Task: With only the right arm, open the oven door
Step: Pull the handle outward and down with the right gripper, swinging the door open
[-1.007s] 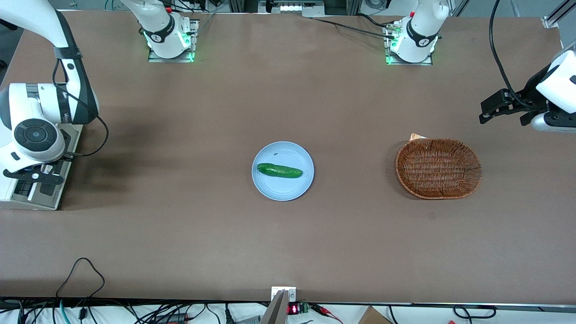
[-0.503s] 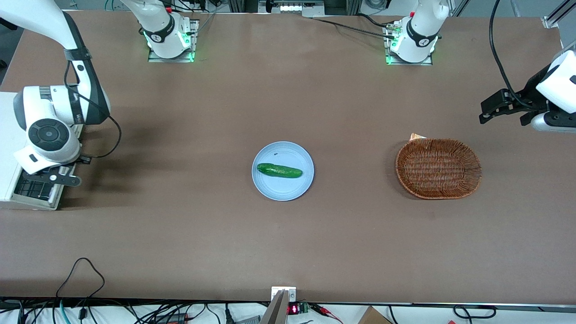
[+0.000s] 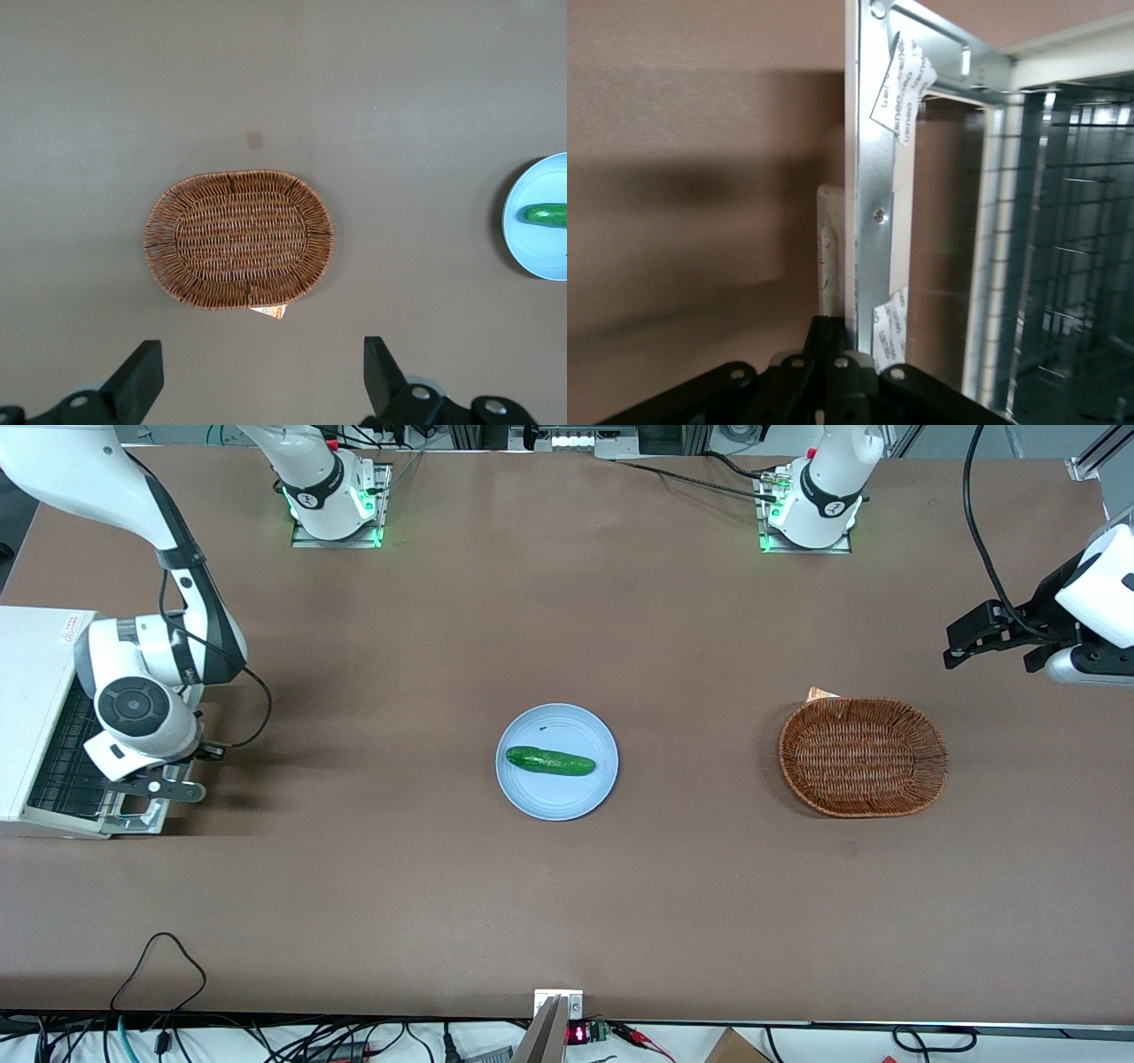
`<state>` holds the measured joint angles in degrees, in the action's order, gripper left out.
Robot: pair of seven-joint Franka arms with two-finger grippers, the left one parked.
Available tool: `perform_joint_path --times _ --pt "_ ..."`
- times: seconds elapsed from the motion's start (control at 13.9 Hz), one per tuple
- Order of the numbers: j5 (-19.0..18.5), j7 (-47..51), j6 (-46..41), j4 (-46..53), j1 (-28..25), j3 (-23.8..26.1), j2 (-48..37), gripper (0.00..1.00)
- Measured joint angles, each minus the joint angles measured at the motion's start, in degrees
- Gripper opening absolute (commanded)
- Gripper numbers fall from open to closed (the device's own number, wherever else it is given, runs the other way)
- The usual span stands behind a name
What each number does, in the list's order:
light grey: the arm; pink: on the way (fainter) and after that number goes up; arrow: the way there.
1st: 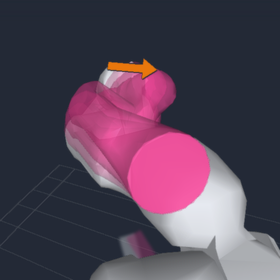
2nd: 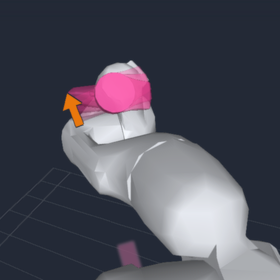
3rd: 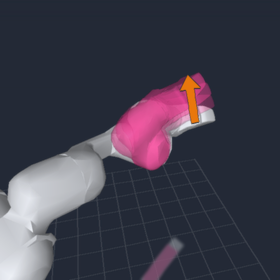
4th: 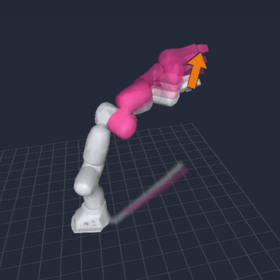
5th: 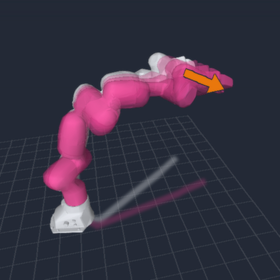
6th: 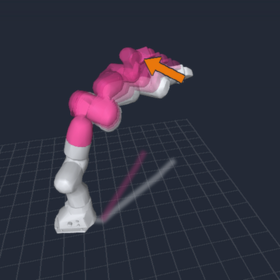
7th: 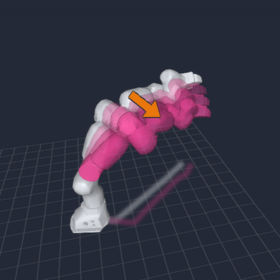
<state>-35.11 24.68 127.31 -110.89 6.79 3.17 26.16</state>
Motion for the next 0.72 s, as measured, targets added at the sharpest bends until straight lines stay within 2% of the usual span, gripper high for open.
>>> perform_joint_path --times 0.72 --pt "0.1 0.0 4.0 0.2 0.4 0.0 4.1 0.0"
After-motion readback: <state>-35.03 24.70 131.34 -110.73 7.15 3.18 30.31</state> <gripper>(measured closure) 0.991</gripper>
